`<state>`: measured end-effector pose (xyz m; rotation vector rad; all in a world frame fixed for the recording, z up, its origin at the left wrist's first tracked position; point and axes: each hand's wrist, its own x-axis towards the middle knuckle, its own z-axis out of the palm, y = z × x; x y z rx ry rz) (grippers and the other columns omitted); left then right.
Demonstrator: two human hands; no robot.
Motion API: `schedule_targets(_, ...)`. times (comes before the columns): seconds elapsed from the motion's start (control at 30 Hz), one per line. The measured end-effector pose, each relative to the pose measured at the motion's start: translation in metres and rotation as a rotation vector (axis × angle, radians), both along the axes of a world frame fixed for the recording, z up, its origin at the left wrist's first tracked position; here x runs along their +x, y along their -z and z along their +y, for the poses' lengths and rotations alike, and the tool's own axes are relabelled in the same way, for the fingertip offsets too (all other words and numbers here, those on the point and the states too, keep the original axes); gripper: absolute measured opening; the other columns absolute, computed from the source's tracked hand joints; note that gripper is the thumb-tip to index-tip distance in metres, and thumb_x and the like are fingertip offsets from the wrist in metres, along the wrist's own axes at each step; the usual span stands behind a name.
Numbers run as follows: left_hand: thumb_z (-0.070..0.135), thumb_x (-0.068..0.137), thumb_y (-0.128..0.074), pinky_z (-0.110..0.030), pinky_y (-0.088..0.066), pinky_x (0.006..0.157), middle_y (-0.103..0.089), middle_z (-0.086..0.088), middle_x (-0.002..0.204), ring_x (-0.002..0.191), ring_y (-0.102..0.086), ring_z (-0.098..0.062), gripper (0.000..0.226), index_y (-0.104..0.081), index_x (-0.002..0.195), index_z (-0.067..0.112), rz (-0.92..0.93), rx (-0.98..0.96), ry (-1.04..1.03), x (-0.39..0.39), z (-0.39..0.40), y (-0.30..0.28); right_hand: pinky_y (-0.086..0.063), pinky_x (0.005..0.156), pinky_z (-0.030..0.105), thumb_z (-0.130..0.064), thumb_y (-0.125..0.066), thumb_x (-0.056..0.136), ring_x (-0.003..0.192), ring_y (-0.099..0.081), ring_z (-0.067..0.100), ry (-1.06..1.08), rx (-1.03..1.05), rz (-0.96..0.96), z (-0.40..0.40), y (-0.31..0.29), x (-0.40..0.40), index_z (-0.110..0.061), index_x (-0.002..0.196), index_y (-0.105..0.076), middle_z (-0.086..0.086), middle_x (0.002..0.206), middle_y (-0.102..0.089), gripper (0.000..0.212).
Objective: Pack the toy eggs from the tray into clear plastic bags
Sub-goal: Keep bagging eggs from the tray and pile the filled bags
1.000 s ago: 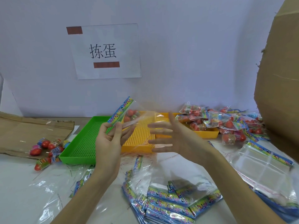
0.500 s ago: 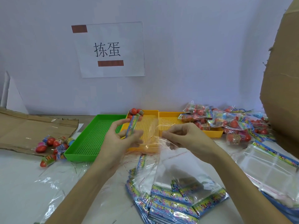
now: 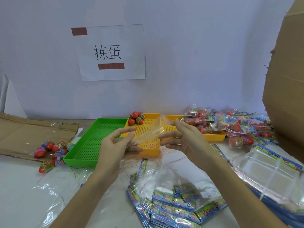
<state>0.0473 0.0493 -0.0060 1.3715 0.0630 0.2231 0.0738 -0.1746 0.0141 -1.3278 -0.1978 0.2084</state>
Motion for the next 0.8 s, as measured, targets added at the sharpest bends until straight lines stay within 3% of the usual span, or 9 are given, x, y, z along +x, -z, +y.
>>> schedule_targets(0.13, 0.010, 0.093, -0.075, -0.028, -0.063, 0.062, -0.074, -0.014, 0.074, 0.078, -0.080, -0.031, 0.010, -0.076, 0.093, 0.001, 0.073, -0.138, -0.006, 0.001, 0.001, 0.000, -0.063, 0.072, 0.035, -0.056, -0.054, 0.097, 0.094, -0.076, 0.034, 0.065, 0.046, -0.094, 0.012, 0.000, -0.003, -0.018, 0.130, -0.050, 0.014, 0.104, -0.078, 0.051)
schedule_targets(0.23, 0.011, 0.090, -0.078, -0.029, -0.064, 0.065, -0.077, -0.018, 0.079, 0.082, -0.080, -0.033, 0.016, -0.075, 0.086, -0.004, 0.092, -0.128, 0.042, 0.002, 0.004, 0.002, -0.062, 0.073, 0.029, -0.053, -0.070, 0.089, 0.100, -0.073, 0.019, 0.140, -0.244, -0.343, 0.018, 0.004, -0.006, -0.023, 0.118, -0.062, 0.000, 0.108, -0.075, 0.042)
schedule_targets(0.33, 0.020, 0.080, -0.082, -0.029, -0.065, 0.067, -0.078, -0.018, 0.081, 0.085, -0.080, -0.035, 0.032, -0.076, 0.096, -0.007, 0.095, -0.089, 0.115, 0.001, 0.005, 0.003, -0.058, 0.078, 0.022, -0.041, -0.078, 0.089, 0.108, -0.063, 0.005, 0.301, -0.562, -0.618, 0.019, 0.011, -0.005, -0.032, 0.118, -0.065, -0.012, 0.122, -0.061, 0.033)
schedule_targets(0.43, 0.031, 0.082, -0.079, -0.029, -0.065, 0.068, -0.078, -0.026, 0.091, 0.088, -0.080, -0.035, 0.046, -0.076, 0.106, -0.008, 0.135, -0.055, 0.189, 0.001, 0.004, 0.003, -0.052, 0.088, 0.016, -0.038, -0.078, 0.088, 0.118, -0.056, 0.000, 0.343, -0.599, -0.675, 0.019, 0.012, -0.004, -0.031, 0.097, -0.075, -0.010, 0.122, -0.059, 0.012)
schedule_targets(0.5, 0.048, 0.089, -0.074, -0.031, -0.065, 0.071, -0.079, -0.023, 0.094, 0.088, -0.080, -0.035, 0.053, -0.080, 0.105, -0.002, 0.171, -0.030, 0.236, 0.002, 0.002, 0.000, -0.044, 0.092, 0.011, -0.037, -0.078, 0.089, 0.111, -0.058, -0.002, 0.415, -0.638, -0.738, 0.015, 0.011, -0.004, -0.029, 0.085, -0.075, -0.012, 0.110, -0.065, 0.009)
schedule_targets(0.57, 0.070, 0.081, -0.075, -0.028, -0.063, 0.074, -0.079, -0.004, 0.086, 0.079, -0.078, -0.024, 0.063, -0.084, 0.101, 0.011, 0.139, 0.100, 0.275, 0.003, 0.005, -0.002, -0.049, 0.089, 0.017, -0.035, -0.077, 0.091, 0.094, -0.066, 0.002, 0.437, -0.613, -0.741, 0.012, 0.010, -0.002, -0.022, 0.083, -0.076, -0.013, 0.091, -0.072, 0.015)
schedule_targets(0.63, 0.074, 0.070, -0.082, -0.017, -0.055, 0.070, -0.072, 0.016, 0.076, 0.070, -0.068, -0.005, 0.058, -0.084, 0.100, 0.025, 0.033, 0.362, 0.292, 0.001, 0.006, -0.002, -0.056, 0.081, 0.025, -0.031, -0.075, 0.093, 0.081, -0.071, 0.009, 0.373, -0.502, -0.654, 0.012, 0.008, -0.002, -0.015, 0.086, -0.078, -0.007, 0.080, -0.075, 0.018)
schedule_targets(0.73, 0.056, 0.073, -0.088, -0.010, -0.049, 0.070, -0.076, 0.013, 0.079, 0.077, -0.072, -0.002, 0.035, -0.082, 0.089, 0.026, -0.045, 0.475, 0.184, 0.000, 0.005, 0.002, -0.057, 0.074, 0.025, -0.033, -0.069, 0.097, 0.079, -0.076, 0.020, 0.188, -0.255, -0.458, 0.012, 0.002, -0.006, -0.007, 0.089, -0.078, 0.005, 0.084, -0.078, 0.028)
schedule_targets(0.8, 0.051, 0.071, -0.088, -0.009, -0.050, 0.067, -0.079, 0.011, 0.087, 0.083, -0.075, -0.002, 0.045, -0.077, 0.098, 0.017, -0.056, 0.409, 0.133, 0.000, 0.005, 0.002, -0.059, 0.077, 0.026, -0.037, -0.067, 0.097, 0.086, -0.077, 0.020, 0.027, -0.258, -0.398, 0.010, 0.000, -0.008, -0.009, 0.096, -0.080, 0.006, 0.093, -0.080, 0.031)
